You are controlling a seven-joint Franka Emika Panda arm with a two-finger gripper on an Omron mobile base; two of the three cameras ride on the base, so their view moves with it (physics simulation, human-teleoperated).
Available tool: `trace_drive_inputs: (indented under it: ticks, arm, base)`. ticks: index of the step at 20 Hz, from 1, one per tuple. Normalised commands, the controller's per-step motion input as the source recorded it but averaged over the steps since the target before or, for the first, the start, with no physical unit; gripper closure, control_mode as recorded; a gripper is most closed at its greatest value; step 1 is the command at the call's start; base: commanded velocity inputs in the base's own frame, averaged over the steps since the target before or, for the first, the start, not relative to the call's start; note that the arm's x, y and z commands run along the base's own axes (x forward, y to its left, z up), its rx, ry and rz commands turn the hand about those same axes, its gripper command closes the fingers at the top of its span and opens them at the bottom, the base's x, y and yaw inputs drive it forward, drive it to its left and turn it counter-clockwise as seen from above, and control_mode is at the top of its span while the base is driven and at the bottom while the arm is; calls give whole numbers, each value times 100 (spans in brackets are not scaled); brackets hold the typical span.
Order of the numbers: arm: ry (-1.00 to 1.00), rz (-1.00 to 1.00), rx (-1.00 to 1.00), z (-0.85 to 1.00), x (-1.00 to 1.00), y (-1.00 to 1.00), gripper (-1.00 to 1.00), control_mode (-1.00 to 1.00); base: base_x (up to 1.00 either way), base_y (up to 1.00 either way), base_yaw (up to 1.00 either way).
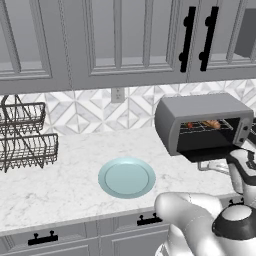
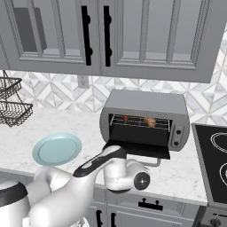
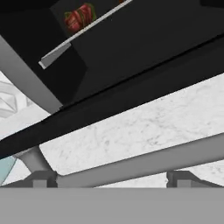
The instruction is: Pick up the kebab skewer and baguette bread, and place them inside the toaster oven. Close the toaster oven door and start by setting the timer.
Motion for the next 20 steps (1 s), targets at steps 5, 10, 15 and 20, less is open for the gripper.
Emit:
trace_drive_inputs:
  ticks: [5,10,15,20]
  arm:
    - [-2,-11,0,63,29,15,-100,-100]
    - [0,-11,0,55,28,13,-100,-100]
    - [0,-10,-1,41,40,19,-100,-100]
    - [0,-8,0,33,54,18,-100,-100]
  base:
    - [0,0,0]
    - [0,0,0]
    - [0,0,0]
    - [0,0,0]
